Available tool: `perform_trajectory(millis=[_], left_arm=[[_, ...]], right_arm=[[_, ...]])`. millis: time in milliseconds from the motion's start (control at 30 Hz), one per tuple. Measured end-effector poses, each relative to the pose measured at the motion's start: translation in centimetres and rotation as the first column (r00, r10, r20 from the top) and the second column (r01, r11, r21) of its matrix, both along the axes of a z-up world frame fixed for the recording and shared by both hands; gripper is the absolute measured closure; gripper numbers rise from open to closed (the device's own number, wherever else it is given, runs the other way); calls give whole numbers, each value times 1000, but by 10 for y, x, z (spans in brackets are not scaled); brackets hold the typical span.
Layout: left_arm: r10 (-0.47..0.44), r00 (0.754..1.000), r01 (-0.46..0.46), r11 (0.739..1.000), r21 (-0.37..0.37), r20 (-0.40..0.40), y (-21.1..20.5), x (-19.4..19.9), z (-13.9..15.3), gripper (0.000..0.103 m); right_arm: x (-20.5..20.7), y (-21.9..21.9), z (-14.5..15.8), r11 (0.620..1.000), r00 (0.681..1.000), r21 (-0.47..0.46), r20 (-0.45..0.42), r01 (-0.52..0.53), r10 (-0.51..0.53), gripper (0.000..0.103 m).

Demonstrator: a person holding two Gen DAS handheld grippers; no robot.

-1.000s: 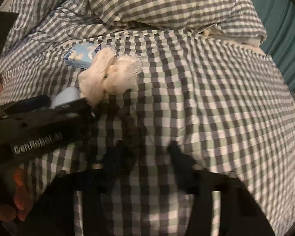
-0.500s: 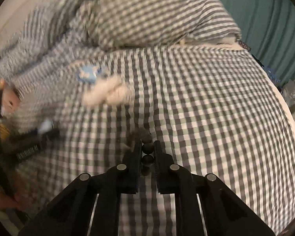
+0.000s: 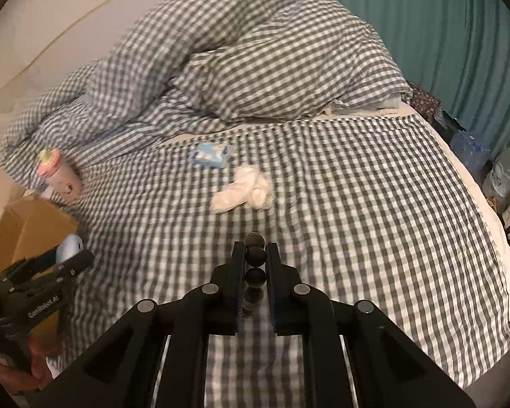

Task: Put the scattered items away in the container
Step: 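Carry the blue case and bead bracelet over the cardboard box with both tools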

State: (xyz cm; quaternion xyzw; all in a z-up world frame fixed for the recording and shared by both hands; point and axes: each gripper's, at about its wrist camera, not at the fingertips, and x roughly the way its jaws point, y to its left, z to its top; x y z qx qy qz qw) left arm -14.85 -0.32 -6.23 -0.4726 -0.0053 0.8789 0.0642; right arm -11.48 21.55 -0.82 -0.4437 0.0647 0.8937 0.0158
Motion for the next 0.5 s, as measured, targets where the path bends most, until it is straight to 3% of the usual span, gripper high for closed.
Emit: perform_trajectory(millis=[500], left_arm=[[61, 996, -58, 997, 47, -64, -47, 75, 41, 44]], right_arm=[[59, -63, 29, 994, 994, 19, -36, -105, 106, 92]])
